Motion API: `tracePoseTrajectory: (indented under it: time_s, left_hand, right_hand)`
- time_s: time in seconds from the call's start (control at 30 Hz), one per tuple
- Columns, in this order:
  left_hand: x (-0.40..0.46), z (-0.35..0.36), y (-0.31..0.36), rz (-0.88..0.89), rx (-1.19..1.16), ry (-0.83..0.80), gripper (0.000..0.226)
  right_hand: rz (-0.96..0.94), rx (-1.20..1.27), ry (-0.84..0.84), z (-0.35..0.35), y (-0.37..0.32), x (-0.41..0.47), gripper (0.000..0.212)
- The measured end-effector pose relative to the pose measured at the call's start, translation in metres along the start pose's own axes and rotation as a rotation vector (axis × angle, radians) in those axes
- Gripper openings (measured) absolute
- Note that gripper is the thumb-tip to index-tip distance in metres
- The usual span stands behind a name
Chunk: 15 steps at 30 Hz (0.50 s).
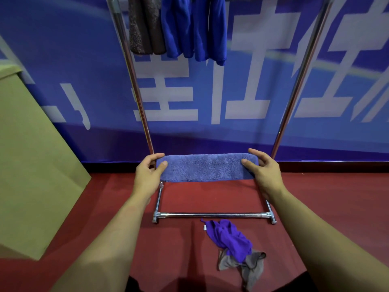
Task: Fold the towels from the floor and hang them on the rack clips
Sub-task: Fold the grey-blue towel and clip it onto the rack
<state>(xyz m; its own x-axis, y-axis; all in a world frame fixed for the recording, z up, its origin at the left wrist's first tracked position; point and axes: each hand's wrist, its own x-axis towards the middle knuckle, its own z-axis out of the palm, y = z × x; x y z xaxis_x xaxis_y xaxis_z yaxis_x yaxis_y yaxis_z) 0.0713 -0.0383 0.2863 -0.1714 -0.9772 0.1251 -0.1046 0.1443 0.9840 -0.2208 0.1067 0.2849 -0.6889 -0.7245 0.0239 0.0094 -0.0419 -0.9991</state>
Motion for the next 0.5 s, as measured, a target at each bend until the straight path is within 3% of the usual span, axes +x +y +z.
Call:
tracePoseTrajectory:
  time_s: [0.3, 0.5]
  left_hand:
    - [-0.001, 0.001, 0.003, -0.013, -0.079, 0.045, 0.029]
    - [0.004, 0.004, 0.002, -0.096, -0.281, 0.151, 0.043]
  right_hand:
    - [-0.005, -0.004, 0.029, -0.003, 0.004, 0.003, 0.047]
    - [0.049, -0.040, 0.074, -0.002, 0.010, 0.005, 0.070]
